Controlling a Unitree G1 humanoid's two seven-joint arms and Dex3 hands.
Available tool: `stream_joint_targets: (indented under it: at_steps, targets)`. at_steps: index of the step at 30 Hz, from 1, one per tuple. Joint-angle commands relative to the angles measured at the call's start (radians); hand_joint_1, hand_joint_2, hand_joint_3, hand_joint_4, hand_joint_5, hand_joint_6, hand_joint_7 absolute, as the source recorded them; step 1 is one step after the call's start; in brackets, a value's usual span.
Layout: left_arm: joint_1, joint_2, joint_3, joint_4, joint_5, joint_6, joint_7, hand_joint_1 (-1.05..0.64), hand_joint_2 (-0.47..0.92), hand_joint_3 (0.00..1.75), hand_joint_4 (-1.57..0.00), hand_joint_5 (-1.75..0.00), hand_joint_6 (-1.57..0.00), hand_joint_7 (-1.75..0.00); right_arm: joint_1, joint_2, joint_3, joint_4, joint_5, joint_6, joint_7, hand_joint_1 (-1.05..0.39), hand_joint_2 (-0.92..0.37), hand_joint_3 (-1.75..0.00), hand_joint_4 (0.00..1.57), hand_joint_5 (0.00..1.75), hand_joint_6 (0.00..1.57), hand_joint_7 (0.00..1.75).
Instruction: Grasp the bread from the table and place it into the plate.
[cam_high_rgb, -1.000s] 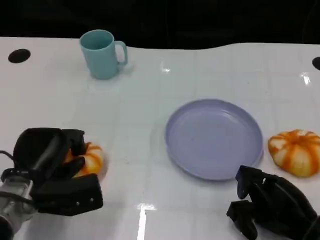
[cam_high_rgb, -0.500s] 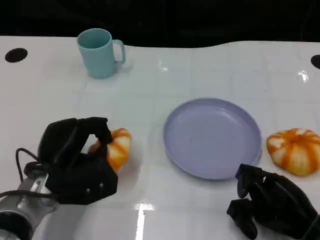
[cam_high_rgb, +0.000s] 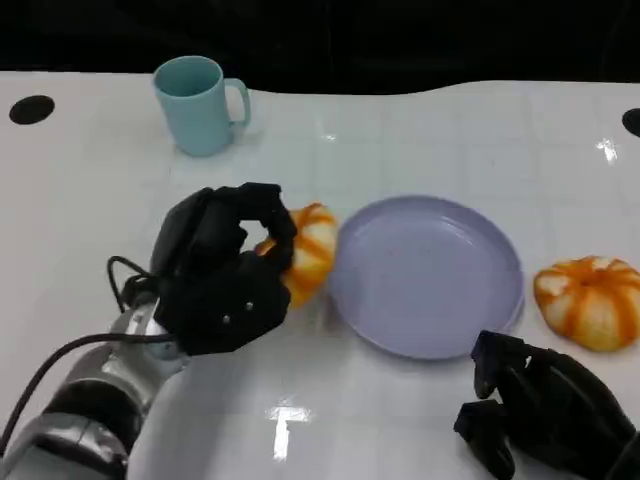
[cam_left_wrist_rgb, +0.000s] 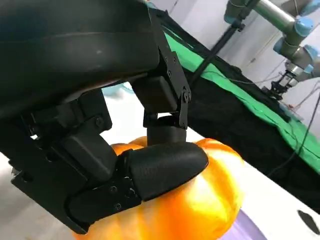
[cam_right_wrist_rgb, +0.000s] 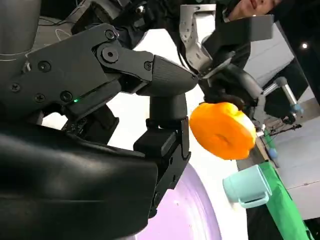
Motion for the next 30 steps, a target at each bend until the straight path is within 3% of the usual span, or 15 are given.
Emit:
stream_joint_targets:
  at_steps: [1,11,19,30]
  targets:
    - [-0.042,-0.029,-0.006,0.02,0.013,0.019,0.008,-1.05,0.81,1.1,-1.55,-1.67,-1.56,-1.69,0.005,-0.016,-0.003,0.004,-0.002,-0.015,0.004,-0.53,-0.81,-0.7,1.11,1.75,0.91,1.75]
    - [-0.106,-0.082,-0.061,0.047,0.089,0.028,0.052,-1.05,0.91,0.9,-1.48,-1.68,-1.45,-1.68,-0.004,-0.02,0.0,0.021,0.0,-0.03,0.014,-0.53,-0.79,-0.74,1.12,1.75,0.93,1.74]
    - [-0.16,-0.135,-0.111,0.072,0.149,0.069,0.112,-1.05,0.92,0.87,-1.47,-1.72,-1.42,-1.71,-0.004,-0.018,-0.001,0.027,0.003,-0.031,0.018,-0.52,-0.78,-0.76,1.11,1.75,0.93,1.73]
    - [-0.213,-0.2,-0.164,0.101,0.187,0.13,0.092,-1.05,0.92,0.83,-1.37,-1.75,-1.26,-1.72,0.009,-0.023,0.012,0.0,-0.03,-0.06,-0.008,-0.55,-0.77,-0.81,1.11,1.75,0.92,1.75]
